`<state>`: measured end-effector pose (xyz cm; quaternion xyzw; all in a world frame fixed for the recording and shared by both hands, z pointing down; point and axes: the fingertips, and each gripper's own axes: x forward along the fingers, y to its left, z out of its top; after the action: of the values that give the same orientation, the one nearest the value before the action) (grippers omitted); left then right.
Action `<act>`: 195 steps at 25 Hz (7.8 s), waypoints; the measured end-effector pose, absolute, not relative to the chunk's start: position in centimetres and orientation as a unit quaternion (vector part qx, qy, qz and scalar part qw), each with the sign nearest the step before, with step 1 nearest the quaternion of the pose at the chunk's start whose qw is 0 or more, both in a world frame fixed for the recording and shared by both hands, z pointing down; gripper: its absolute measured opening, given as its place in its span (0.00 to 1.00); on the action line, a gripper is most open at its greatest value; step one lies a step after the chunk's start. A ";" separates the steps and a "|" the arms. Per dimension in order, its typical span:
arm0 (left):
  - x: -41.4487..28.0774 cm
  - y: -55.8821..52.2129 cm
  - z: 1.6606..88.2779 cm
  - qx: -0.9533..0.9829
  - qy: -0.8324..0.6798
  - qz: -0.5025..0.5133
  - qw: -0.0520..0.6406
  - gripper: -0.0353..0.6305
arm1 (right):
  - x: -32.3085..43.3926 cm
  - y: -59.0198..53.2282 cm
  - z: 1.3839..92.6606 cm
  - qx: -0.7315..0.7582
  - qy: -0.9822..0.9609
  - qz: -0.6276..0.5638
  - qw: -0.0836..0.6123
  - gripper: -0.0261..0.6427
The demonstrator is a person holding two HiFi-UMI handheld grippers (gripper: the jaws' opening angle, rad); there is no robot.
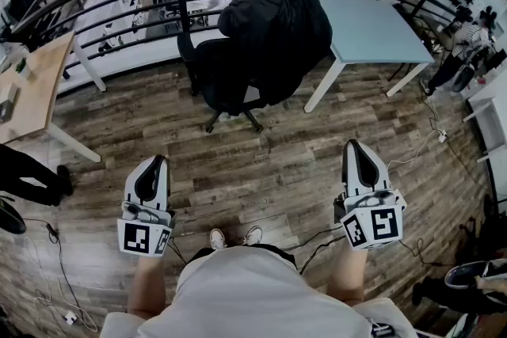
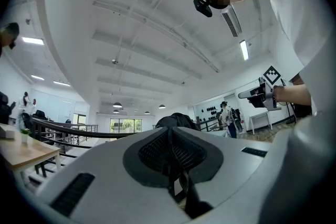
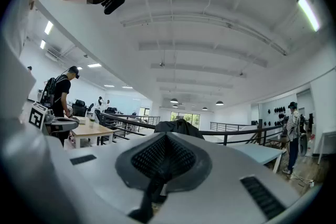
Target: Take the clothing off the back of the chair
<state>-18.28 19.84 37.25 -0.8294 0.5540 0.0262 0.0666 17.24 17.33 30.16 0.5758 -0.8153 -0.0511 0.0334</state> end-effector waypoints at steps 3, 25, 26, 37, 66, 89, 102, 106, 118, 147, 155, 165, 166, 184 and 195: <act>-18.3 20.2 37.4 -0.828 0.557 0.025 0.064 0.12 | 17.3 17.4 30.4 0.575 -0.816 -0.050 0.038 0.07; -15.7 17.3 40.5 -0.809 0.587 -0.014 0.043 0.12 | 18.7 11.7 35.8 0.512 -0.859 0.031 0.002 0.07; -15.5 15.6 40.6 -0.812 0.582 -0.012 0.039 0.12 | 18.6 10.4 35.7 0.514 -0.857 0.032 0.009 0.07; -14.8 -1.5 39.5 -0.857 0.512 0.026 0.045 0.12 | 18.5 -1.2 33.3 0.573 -0.819 0.013 0.032 0.07; -13.2 -13.8 39.7 -0.865 0.498 0.034 0.048 0.12 | 16.5 -17.9 31.4 0.518 -0.854 0.015 0.048 0.17; -16.1 -12.0 41.4 -0.853 0.520 0.038 0.028 0.12 | 10.0 -30.3 36.9 0.383 -0.878 0.087 0.273 0.78; -15.4 -12.1 40.8 -0.859 0.509 0.039 0.033 0.12 | 9.1 -28.4 35.8 0.391 -0.875 0.027 0.284 0.39; -15.2 -11.9 40.7 -0.858 0.510 0.042 0.035 0.12 | 8.3 -27.9 35.5 0.407 -0.859 -0.050 0.308 0.26; -16.5 -10.9 40.5 -0.848 0.528 0.032 0.037 0.12 | 11.2 -27.5 29.1 0.486 -0.844 -0.117 0.193 0.14; -13.8 -12.8 38.5 -0.852 0.519 0.036 0.060 0.12 | 19.7 -22.2 15.3 0.536 -0.826 -0.173 0.034 0.14; -13.3 -13.4 38.5 -0.854 0.516 0.036 0.064 0.12 | 26.8 -18.5 15.0 0.603 -0.773 -0.191 0.040 0.14; -12.4 -14.6 38.7 -0.858 0.509 0.032 0.063 0.12 | 34.6 -13.5 16.5 0.680 -0.709 -0.176 0.058 0.14; -12.4 -14.7 38.7 -0.858 0.509 0.031 0.064 0.12 | 35.2 -12.9 16.9 0.687 -0.703 -0.172 0.058 0.14; -13.2 -14.5 38.0 -0.841 0.536 0.012 0.076 0.12 | 36.2 -6.9 26.7 0.731 -0.679 -0.063 -0.009 0.14; -14.3 -14.2 37.1 -0.828 0.555 0.015 0.084 0.12 | 31.9 -11.1 32.6 0.699 -0.715 -0.025 0.020 0.14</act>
<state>-14.34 -14.23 37.11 -0.8275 0.5549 0.0151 0.0841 31.91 -11.13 32.60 0.6988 -0.7146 -0.0246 0.0199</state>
